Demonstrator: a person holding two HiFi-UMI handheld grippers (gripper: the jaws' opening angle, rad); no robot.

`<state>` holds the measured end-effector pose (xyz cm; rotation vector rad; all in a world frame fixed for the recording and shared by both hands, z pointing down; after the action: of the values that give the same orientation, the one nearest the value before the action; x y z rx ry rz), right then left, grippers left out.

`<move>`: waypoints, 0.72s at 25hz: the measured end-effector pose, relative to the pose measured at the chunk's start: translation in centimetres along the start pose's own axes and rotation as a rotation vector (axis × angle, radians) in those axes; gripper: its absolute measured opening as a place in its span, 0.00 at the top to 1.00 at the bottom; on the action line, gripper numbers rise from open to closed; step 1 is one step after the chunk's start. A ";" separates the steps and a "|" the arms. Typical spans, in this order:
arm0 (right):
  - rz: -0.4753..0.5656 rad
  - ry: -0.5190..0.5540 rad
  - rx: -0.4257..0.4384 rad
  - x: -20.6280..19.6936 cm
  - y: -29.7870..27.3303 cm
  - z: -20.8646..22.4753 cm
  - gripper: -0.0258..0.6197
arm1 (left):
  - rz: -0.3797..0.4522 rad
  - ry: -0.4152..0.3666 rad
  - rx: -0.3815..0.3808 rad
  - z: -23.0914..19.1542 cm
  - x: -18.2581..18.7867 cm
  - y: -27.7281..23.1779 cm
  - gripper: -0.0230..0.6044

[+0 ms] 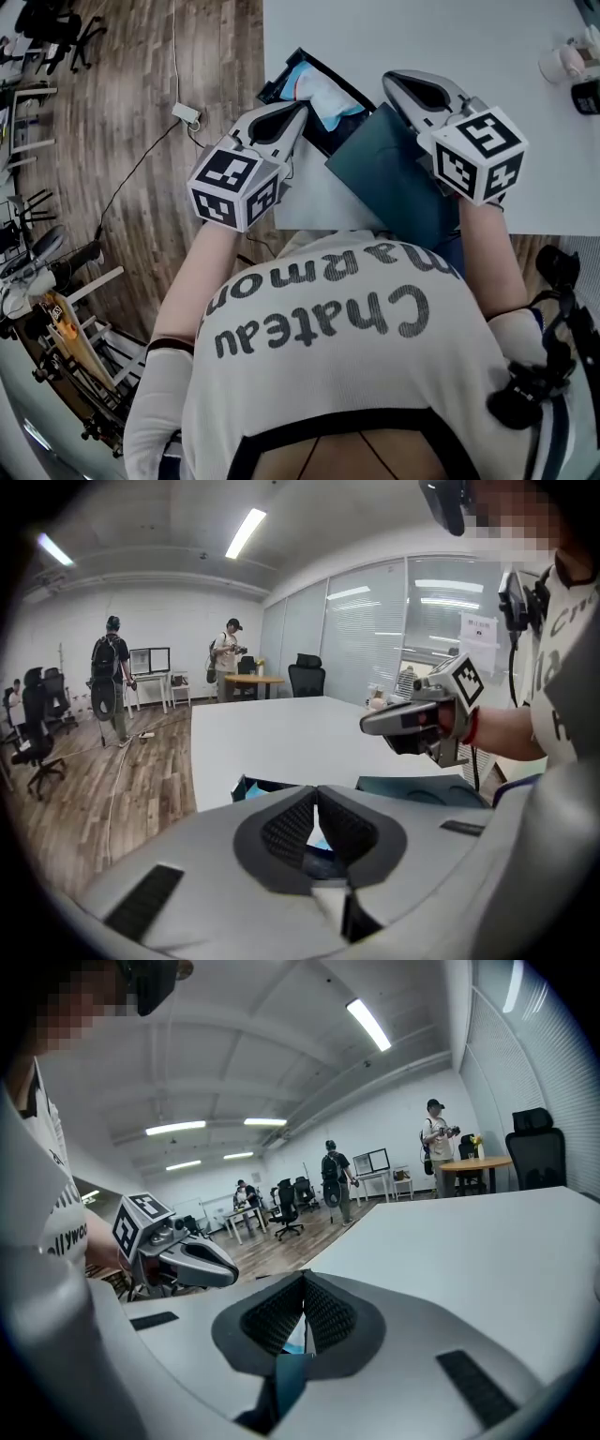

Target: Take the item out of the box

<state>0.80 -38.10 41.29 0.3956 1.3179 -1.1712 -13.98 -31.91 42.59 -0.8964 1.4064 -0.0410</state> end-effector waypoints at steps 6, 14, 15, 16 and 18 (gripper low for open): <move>0.003 -0.047 -0.012 -1.1 -0.1 2.4 0.96 | -0.084 -0.052 -0.014 -0.4 -0.1 -3.5 0.87; 0.002 -0.079 -0.043 -0.5 1.8 2.1 0.96 | -0.263 -0.191 -0.054 -0.2 -0.1 -4.9 0.83; 0.002 -0.085 -0.043 -0.9 1.6 2.3 0.96 | -0.296 -0.206 -0.064 -0.5 -0.7 -5.5 0.83; 0.002 -0.090 -0.042 -1.6 1.3 2.6 0.96 | -0.326 -0.224 -0.072 -0.8 -1.3 -6.3 0.82; 0.002 -0.097 -0.040 -2.6 0.9 3.3 0.96 | -0.376 -0.263 -0.085 -1.3 -2.2 -7.6 0.76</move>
<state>3.74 -39.22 44.18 0.3077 1.2548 -1.1462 -11.96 -36.62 48.80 -1.1834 0.9886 -0.1432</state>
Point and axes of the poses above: the fingertips, and each gripper's own axes: y backward along the fingers, z to its right, x out of its top, the point moved 3 cm from there along y, backward along the fingers, and after that the axes turned 1 degree about z, right-handed, at the moved point
